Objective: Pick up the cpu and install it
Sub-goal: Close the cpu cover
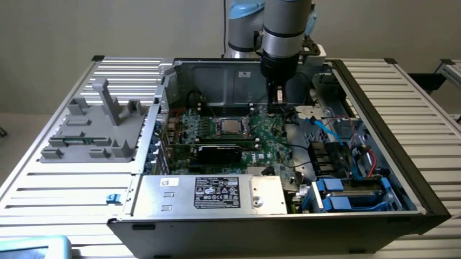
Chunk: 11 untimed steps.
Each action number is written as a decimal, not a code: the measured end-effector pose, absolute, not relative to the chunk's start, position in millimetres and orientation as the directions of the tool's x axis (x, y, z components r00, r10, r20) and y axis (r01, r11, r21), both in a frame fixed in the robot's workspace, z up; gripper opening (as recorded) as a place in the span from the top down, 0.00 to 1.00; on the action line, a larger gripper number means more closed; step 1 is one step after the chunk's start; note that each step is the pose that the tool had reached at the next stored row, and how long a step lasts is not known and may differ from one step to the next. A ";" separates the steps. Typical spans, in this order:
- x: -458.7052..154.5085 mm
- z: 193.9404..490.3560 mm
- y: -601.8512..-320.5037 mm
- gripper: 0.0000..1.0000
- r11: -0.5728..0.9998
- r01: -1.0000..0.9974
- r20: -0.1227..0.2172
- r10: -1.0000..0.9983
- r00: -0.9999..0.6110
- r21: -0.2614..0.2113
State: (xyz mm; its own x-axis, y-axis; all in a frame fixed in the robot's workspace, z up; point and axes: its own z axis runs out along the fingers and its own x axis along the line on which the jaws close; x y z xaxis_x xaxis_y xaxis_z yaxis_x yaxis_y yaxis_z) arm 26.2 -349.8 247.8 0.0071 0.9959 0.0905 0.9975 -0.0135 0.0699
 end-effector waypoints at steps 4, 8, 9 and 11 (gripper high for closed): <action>25.9 247.2 -349.8 0.89 -0.014 0.999 0.099 0.995 0.011 0.034; 24.4 248.2 -350.0 0.89 -0.015 1.000 0.108 0.994 0.016 -0.013; 23.5 248.6 -350.1 0.89 -0.015 1.000 0.110 0.994 0.018 -0.024; 21.4 249.3 -350.2 0.89 -0.015 0.999 0.114 0.993 0.020 -0.044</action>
State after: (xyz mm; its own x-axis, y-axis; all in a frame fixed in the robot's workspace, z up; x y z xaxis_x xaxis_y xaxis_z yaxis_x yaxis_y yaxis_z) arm 21.4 -350.2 249.3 0.0202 0.9933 0.1141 0.9989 -0.0153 -0.0438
